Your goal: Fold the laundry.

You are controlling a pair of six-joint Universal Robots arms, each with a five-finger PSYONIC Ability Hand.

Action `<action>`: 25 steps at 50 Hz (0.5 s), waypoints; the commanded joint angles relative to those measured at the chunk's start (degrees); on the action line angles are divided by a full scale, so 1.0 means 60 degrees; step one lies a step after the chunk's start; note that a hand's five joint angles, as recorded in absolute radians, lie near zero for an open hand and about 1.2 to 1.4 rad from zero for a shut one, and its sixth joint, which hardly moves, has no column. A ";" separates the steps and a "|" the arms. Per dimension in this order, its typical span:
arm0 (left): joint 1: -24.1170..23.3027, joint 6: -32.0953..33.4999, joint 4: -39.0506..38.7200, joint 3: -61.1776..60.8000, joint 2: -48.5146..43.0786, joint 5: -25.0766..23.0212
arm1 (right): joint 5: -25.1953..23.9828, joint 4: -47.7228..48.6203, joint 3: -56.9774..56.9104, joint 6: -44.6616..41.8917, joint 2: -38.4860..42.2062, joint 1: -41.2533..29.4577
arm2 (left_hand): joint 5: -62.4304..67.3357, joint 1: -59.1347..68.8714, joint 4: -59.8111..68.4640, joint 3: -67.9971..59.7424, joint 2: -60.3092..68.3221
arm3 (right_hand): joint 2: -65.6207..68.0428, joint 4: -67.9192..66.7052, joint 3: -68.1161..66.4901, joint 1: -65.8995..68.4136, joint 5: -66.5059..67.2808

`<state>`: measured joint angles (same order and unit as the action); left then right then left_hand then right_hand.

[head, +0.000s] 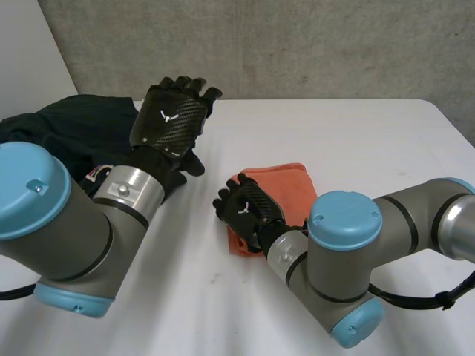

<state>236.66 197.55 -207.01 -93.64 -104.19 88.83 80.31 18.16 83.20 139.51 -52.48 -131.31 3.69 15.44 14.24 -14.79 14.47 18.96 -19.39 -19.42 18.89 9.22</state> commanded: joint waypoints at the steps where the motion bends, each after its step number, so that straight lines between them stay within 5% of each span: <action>1: 0.0019 -0.0771 0.0078 0.0986 -0.0548 0.0209 | 0.0444 -0.0213 0.0531 0.4107 -0.1798 0.1360 | 0.0149 -0.0141 0.0059 0.0034 0.0020 | -0.1494 0.1565 0.1571 -0.1482 -0.1537; 5: -0.0142 -0.1254 0.0326 0.1777 -0.1061 0.0268 | -0.0318 -0.0287 0.1205 0.5882 -0.2956 0.2240 | 0.0205 -0.0086 0.0114 -0.0022 0.0075 | -0.1494 0.1565 0.1571 -0.1482 -0.1537; 11: -0.1049 -0.1709 0.1146 0.3490 -0.2627 0.0224 | -0.0378 -0.1193 0.1456 0.6309 -0.3442 0.3471 | 0.0429 0.0139 0.0339 -0.0247 0.0300 | -0.1494 0.1565 0.1571 -0.1482 -0.1537; 17: -0.1811 -0.1782 0.2696 0.5524 -0.4822 0.0253 | -0.0378 -0.2220 0.0783 0.6309 -0.2682 0.3882 | 0.0401 0.0111 0.0311 -0.0219 0.0272 | -0.1494 0.1565 0.1571 -0.1482 -0.1537; 25: -0.1915 -0.1724 0.4105 0.6026 -0.5779 0.1028 | -0.0977 -0.3362 -0.0609 0.6280 -0.0938 0.3853 | 0.0429 0.0139 0.0339 -0.0247 0.0300 | -0.1424 0.1495 0.1501 -0.1412 -0.1468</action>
<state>225.20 186.76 -187.77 -58.74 -135.66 91.14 77.22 2.31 84.51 177.59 -64.30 -107.76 3.82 15.44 14.26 -14.79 14.47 12.55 -12.47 -12.37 13.12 2.79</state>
